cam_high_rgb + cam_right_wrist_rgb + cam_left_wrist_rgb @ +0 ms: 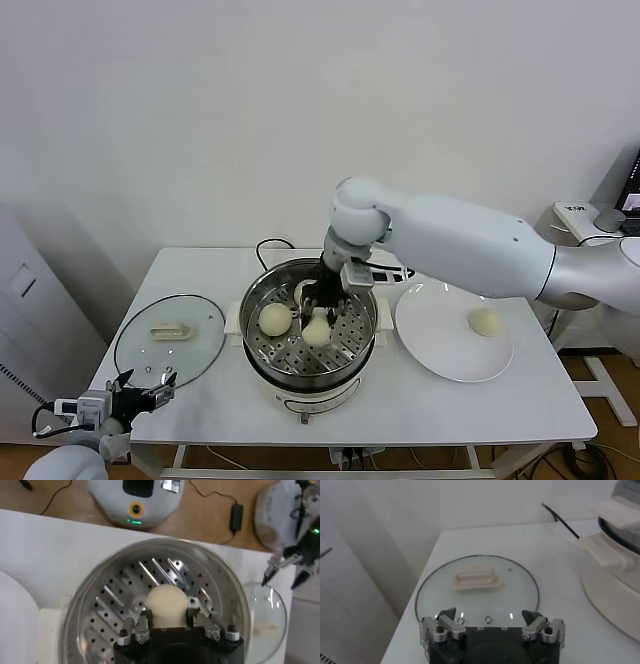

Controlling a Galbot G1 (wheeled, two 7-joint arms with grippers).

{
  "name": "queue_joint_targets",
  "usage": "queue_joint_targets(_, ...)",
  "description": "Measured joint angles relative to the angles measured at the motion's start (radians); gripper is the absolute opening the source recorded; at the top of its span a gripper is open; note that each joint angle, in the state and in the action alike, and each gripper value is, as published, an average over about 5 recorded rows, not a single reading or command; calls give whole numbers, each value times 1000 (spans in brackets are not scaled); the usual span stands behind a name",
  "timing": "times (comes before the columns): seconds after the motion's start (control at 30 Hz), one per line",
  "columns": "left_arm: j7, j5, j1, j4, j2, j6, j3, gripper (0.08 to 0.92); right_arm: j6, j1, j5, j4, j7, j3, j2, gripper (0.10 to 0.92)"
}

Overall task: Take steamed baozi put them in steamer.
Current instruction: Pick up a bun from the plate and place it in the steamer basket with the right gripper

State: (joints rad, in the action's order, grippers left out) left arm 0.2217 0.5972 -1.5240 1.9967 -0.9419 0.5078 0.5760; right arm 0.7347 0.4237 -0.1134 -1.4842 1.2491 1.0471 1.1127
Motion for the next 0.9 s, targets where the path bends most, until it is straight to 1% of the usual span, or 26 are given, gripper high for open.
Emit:
queue_joint_targets(0.17, 0, -4, 1, -1, -3, 0, 0, 823, 1, -27, -29, -5, -5, -1, 17, 430)
queue_joint_targets(0.37, 0, -6, 3, -4, -5, 0, -1, 823, -8, -60, -67, -6, -14, -4, 34, 477)
queue_joint_targets(0.47, -1, -6, 4, -7, -5, 0, -1, 823, -14, -75, -82, -3, -16, -5, 39, 535)
queue_joint_targets(0.77, -1, -6, 6, -16, 0, -3, -1, 823, -33, -86, -91, 8, -8, -12, 42, 770)
queue_joint_targets(0.9, -2, -5, 4, -17, 3, -5, 1, 823, -45, -69, -69, 18, 5, -21, 34, 818)
